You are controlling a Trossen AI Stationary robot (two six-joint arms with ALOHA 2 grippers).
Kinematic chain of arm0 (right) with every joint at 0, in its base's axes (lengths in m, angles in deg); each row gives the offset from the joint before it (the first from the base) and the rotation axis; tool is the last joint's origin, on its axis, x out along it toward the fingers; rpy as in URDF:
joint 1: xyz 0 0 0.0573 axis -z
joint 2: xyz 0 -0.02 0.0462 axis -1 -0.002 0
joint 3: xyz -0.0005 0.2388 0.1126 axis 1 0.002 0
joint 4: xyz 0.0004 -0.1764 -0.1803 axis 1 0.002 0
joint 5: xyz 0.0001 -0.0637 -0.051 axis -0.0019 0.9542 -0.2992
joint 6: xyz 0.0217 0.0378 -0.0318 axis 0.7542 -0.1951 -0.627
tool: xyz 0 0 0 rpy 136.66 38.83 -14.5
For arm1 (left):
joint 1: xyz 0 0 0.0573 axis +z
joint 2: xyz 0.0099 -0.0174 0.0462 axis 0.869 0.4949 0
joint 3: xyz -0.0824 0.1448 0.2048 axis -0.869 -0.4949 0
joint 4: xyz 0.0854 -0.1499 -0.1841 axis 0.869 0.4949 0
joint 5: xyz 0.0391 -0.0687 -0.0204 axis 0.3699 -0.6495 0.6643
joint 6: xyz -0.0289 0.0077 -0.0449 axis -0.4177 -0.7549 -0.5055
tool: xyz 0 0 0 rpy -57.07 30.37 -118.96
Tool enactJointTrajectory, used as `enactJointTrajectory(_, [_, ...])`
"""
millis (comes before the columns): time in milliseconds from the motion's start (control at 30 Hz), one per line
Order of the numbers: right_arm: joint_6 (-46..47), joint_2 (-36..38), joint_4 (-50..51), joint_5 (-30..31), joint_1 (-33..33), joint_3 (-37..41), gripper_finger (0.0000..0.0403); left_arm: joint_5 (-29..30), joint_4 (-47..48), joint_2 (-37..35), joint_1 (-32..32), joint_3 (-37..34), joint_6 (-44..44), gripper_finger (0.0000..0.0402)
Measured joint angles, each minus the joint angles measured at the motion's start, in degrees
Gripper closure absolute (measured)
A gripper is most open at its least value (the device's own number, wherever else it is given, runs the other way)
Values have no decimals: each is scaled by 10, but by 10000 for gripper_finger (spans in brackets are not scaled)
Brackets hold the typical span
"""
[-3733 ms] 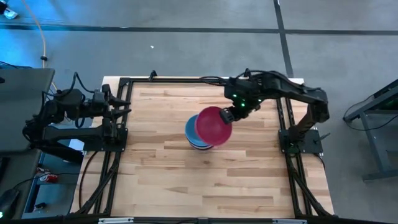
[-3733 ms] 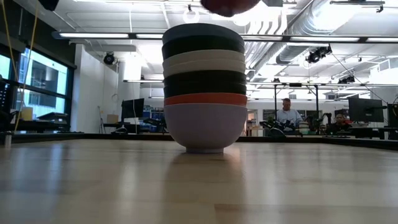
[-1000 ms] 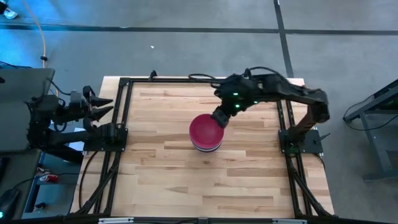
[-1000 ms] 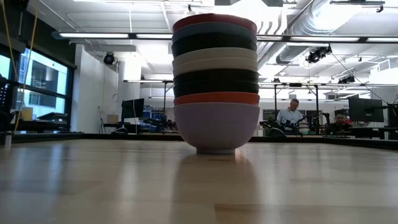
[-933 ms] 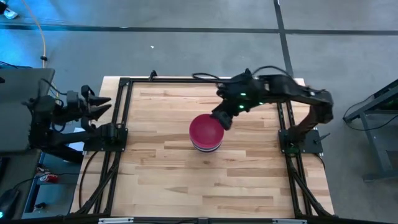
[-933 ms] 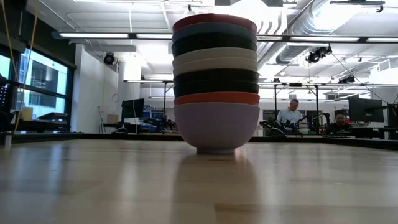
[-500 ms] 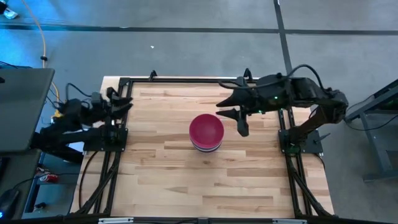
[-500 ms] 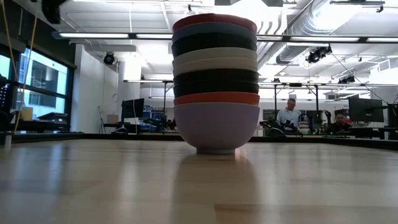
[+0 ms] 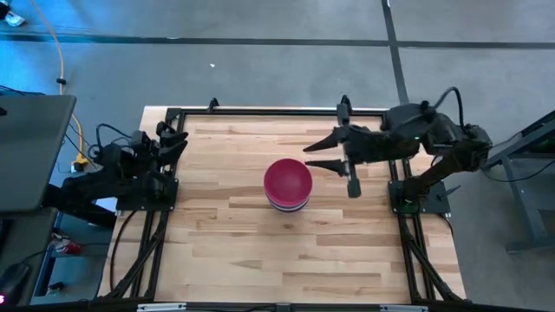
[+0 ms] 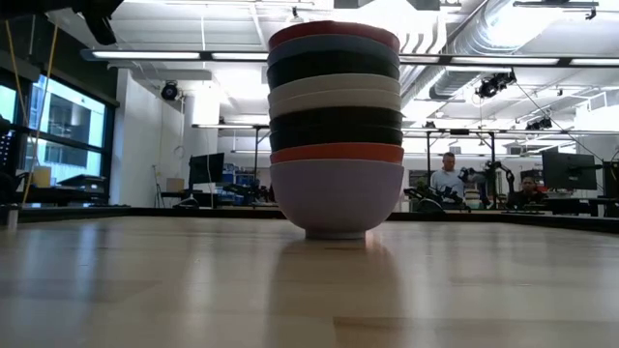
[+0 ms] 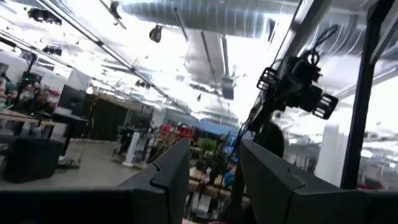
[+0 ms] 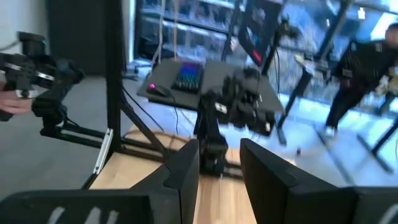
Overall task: Nest bowls inside each other
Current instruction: Return to Home Position
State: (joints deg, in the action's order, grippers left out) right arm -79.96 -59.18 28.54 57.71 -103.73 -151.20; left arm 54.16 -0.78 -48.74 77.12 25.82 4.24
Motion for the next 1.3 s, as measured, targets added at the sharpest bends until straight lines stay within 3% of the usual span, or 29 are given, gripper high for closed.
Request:
enactJointTrajectory(267, [-38, 11, -36, -5, -17, 0, 292, 22, -122, 7, -40, -67, -2, 271])
enactJointTrajectory(700, [-49, 42, -61, -18, -30, 0, 292, 70, -145, 13, -106, -106, 31, 271])
enactJointTrajectory(833, [-47, 48, -66, -18, -32, 0, 292, 70, -153, 12, -112, -120, 47, 271])
enactJointTrajectory(1000, [-29, 54, -75, -19, -32, 0, 292, 65, -230, 12, -113, -153, 87, 271])
enactJointTrajectory(1300, [-22, 55, -100, -19, -32, 0, 292, 23, -222, 12, -113, -154, 151, 271])
